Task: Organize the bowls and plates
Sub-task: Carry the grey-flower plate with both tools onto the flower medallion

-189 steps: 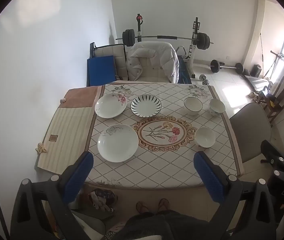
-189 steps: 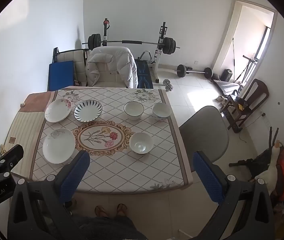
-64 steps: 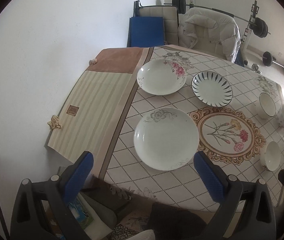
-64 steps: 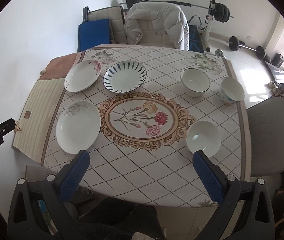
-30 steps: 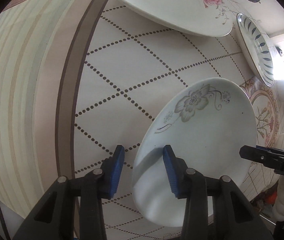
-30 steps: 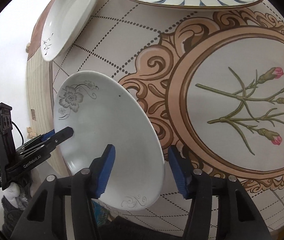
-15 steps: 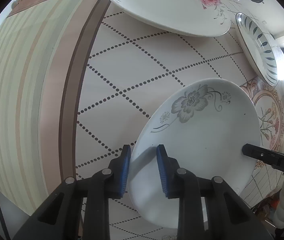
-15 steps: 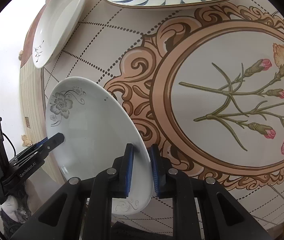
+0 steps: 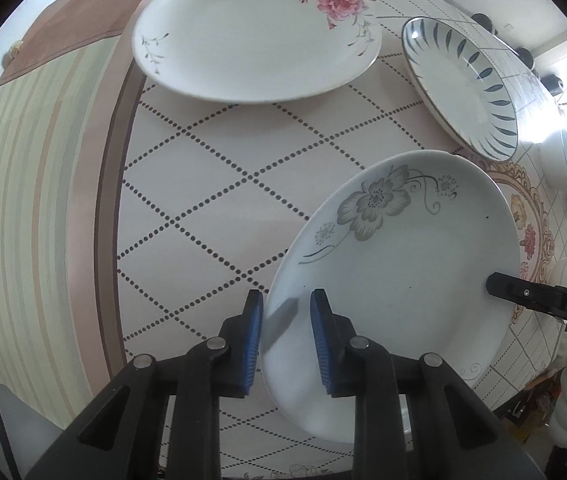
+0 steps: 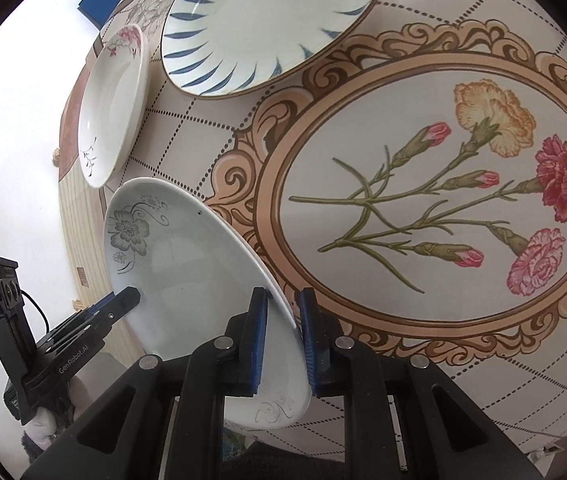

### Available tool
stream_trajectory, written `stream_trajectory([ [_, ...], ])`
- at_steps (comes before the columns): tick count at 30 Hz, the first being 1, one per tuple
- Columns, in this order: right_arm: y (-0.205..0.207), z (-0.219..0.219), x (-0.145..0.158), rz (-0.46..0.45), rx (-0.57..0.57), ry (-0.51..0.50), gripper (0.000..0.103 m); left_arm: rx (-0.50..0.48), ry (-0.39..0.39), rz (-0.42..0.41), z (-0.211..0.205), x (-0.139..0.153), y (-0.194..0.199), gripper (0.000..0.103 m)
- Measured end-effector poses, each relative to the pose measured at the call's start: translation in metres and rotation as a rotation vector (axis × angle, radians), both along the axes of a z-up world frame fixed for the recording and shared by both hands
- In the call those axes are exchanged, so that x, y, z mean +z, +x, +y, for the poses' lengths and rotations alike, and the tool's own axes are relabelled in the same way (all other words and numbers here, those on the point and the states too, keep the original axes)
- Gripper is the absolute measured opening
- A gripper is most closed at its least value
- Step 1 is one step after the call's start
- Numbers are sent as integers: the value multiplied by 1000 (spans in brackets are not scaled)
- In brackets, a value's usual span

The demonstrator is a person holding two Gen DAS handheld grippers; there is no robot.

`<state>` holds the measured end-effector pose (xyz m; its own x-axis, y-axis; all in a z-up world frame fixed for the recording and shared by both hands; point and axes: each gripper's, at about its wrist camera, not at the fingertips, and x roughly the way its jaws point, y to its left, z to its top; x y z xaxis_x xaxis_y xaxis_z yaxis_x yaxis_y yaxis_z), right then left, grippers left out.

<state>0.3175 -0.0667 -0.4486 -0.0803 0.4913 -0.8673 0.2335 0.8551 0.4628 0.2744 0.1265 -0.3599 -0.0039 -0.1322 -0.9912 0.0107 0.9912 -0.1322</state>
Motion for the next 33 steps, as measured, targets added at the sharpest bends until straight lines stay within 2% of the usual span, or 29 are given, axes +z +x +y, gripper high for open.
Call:
stream_trajectory([
  [5, -3, -38, 13, -13, -66, 9, 19, -48, -8, -17, -40, 22, 17, 21],
  [12, 0, -106, 25, -24, -148, -14, 19, -139, -23, -27, -92, 34, 32, 22],
  [21, 1, -180, 10, 7, -220, -74, 19, -232, -7, 6, -162, 13, 44, 22],
  [26, 2, -202, 0, 25, -215, -102, 19, -251, 12, 20, -187, 7, 44, 21],
  [27, 3, -203, -2, 30, -216, -106, 19, -254, -12, 9, -200, 6, 47, 12],
  [28, 6, -203, -4, 31, -213, -104, 18, -258, -93, 47, -208, 4, 50, 6],
  [29, 8, -203, -6, 34, -209, -91, 18, -259, -121, 59, -218, 5, 51, 6],
  [31, 11, -197, -7, 36, -199, -71, 18, -313, -82, 1, -244, 18, 47, 6],
  [33, 16, -183, -7, 46, -153, -127, 18, -327, -103, 2, -256, 22, 44, 6],
])
